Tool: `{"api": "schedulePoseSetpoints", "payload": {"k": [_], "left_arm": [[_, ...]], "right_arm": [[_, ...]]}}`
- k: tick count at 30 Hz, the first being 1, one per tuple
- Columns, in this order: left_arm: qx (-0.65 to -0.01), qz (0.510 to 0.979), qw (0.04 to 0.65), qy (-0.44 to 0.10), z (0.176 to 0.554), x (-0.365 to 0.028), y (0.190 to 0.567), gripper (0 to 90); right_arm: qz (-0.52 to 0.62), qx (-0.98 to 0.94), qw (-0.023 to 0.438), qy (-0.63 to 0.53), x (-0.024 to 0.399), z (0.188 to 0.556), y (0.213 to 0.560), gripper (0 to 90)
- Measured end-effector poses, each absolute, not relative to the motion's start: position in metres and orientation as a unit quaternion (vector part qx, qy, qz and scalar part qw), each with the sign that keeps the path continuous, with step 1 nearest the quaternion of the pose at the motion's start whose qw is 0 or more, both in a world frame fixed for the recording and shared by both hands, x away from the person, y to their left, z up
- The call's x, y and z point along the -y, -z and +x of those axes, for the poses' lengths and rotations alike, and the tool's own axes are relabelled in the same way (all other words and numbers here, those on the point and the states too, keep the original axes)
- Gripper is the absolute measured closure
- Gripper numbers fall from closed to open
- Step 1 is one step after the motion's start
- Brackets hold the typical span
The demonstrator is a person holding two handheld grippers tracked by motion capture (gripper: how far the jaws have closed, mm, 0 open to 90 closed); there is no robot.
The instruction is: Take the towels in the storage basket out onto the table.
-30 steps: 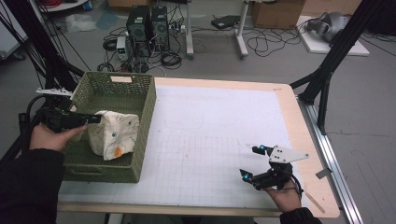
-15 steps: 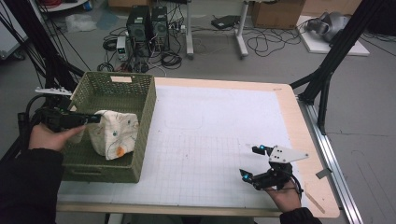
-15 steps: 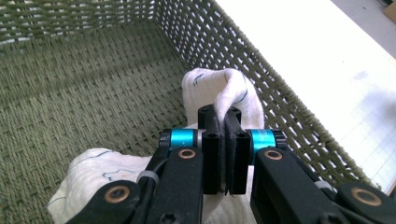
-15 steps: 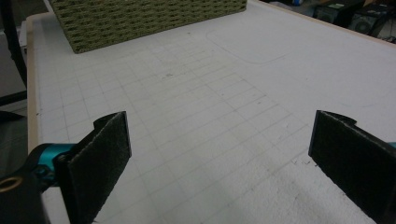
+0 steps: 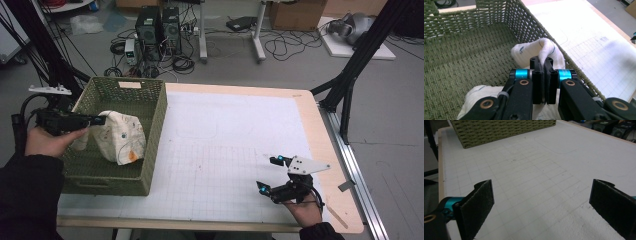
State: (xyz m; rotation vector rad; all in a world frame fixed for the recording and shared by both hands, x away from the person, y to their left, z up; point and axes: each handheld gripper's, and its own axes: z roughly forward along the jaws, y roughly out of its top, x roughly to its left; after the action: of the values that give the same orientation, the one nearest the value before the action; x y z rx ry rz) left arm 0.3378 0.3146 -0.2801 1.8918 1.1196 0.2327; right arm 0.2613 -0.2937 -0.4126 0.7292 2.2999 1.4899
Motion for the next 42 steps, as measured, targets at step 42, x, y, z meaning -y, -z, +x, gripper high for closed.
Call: {"api": "schedulePoseSetpoints", "payload": {"k": [42], "left_arm": [[-0.376, 0.777, 0.495, -0.100, 0.336, -0.273, 0.212, 86.9]], "right_arm": [[0.253, -0.802, 0.150, -0.520, 0.293, 0.263, 0.413, 4.7]]}}
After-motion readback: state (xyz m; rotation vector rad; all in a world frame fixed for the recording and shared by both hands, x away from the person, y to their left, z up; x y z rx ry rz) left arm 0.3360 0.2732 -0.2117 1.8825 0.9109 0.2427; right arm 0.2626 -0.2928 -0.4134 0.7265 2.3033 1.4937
